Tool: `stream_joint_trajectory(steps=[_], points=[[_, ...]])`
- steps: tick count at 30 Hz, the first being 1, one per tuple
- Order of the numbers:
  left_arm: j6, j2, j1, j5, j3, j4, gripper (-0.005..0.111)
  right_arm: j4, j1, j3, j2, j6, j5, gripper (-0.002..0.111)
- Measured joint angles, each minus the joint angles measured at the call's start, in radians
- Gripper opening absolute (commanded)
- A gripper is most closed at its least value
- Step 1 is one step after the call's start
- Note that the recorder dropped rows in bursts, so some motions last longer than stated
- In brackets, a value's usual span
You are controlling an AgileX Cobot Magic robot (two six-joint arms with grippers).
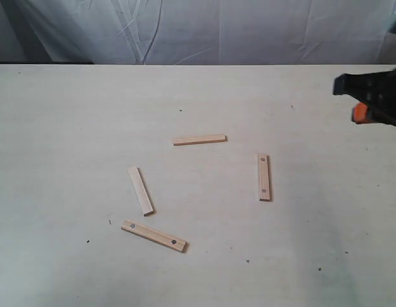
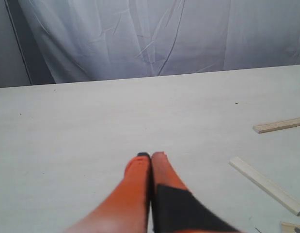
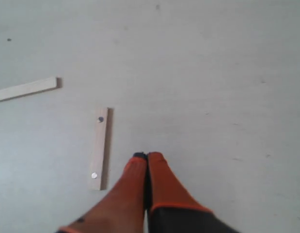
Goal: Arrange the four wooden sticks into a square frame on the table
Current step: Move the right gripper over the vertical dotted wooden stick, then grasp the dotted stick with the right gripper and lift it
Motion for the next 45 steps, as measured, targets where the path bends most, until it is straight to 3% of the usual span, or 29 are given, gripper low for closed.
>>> stream_joint_trajectory(steps=[11,14,15,16,18,31,45], points=[[0.000,0.000,0.000,0.000,0.000,0.000,0.000,-0.080,0.277,-0.334,0.426,0.196,0.173,0.001],[0.000,0.000,0.000,0.000,0.000,0.000,0.000,-0.137,0.313,-0.350,0.497,0.296,0.175,0.015],[0.000,0.000,0.000,0.000,0.000,0.000,0.000,-0.159,0.321,-0.352,0.513,0.327,0.178,0.028],[0.000,0.000,0.000,0.000,0.000,0.000,0.000,-0.205,0.328,-0.354,0.546,0.393,0.185,0.034],[0.000,0.000,0.000,0.000,0.000,0.000,0.000,-0.233,0.330,-0.354,0.568,0.440,0.181,0.041],[0.000,0.000,0.000,0.000,0.000,0.000,0.000,-0.334,0.372,-0.357,0.709,0.586,0.109,0.041],[0.000,0.000,0.000,0.000,0.000,0.000,0.000,-0.340,0.374,-0.357,0.738,0.591,0.096,0.040]])
